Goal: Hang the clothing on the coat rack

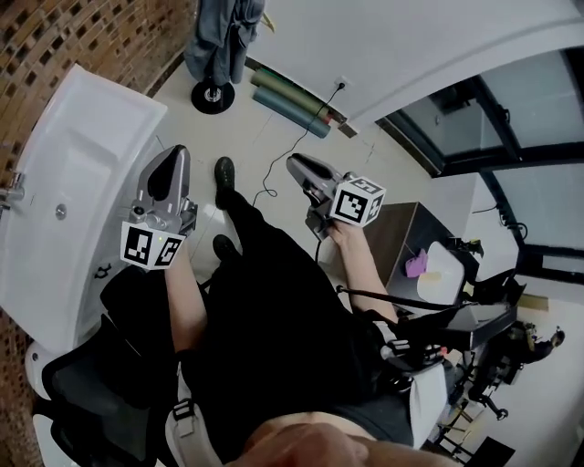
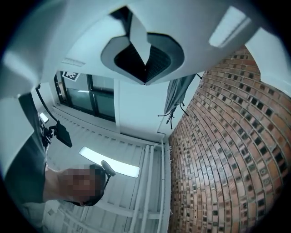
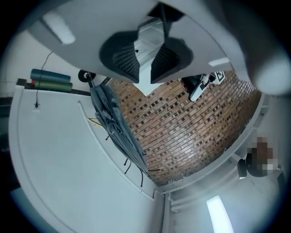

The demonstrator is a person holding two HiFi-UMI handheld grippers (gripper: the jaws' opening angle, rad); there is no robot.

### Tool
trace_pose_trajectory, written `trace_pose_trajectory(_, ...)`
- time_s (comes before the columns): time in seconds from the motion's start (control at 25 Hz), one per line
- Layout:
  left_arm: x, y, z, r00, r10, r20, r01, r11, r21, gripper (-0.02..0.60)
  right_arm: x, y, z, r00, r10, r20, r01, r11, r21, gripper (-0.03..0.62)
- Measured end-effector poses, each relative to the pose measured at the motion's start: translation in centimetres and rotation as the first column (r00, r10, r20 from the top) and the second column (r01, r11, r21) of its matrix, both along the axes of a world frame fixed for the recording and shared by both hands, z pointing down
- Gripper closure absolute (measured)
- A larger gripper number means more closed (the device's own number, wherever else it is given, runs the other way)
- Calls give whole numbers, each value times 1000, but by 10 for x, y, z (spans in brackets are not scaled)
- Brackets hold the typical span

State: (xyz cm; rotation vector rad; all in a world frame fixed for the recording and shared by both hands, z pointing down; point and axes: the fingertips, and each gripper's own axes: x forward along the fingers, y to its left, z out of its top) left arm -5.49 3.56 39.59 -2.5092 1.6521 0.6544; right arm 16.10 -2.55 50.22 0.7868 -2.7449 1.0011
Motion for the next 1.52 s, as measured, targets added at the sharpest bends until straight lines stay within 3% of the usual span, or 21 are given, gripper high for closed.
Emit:
trace_pose_trajectory(0.2,-16,16,-12,999,-39,-13,40,999,36,581,-12,10,-1,996,-61,-62,62,998,10,516)
trace_pose_trajectory(0.44,-40,17,-7,992,-70,-106,75,996,44,581,-41,13,-9,959,-186,-212,199,979,45,516)
trace_pose_trajectory(0.68,-50,17,6,985,-63,-160,70,997,40,581,-71,16,-1,939,-245,-242,266,962,60,516)
trace_pose_trajectory(0.84,-39,18,-19,993,-49,-104,56,996,72,581,-78,12,9,925,-280,-259,309,948,80,515)
trace_pose_trajectory(0.96,-8,21,-44,997,-33,-67,39,995,89,581,-68,15,4,923,-309,-228,332,941,66,515)
trace_pose_trajectory(1.08,40,6,-71,996,65,60,-71,992,102,581,-43,10,-5,959,-235,-161,252,963,92,514)
trace_pose_trajectory(1.2,80,-4,-93,981,84,173,-104,988,112,581,-15,-1,-14,971,-201,-128,216,970,114,516)
trace_pose_trajectory(1.52,129,-22,-116,978,81,193,-105,988,117,581,37,-27,-18,984,-160,-74,168,980,111,515)
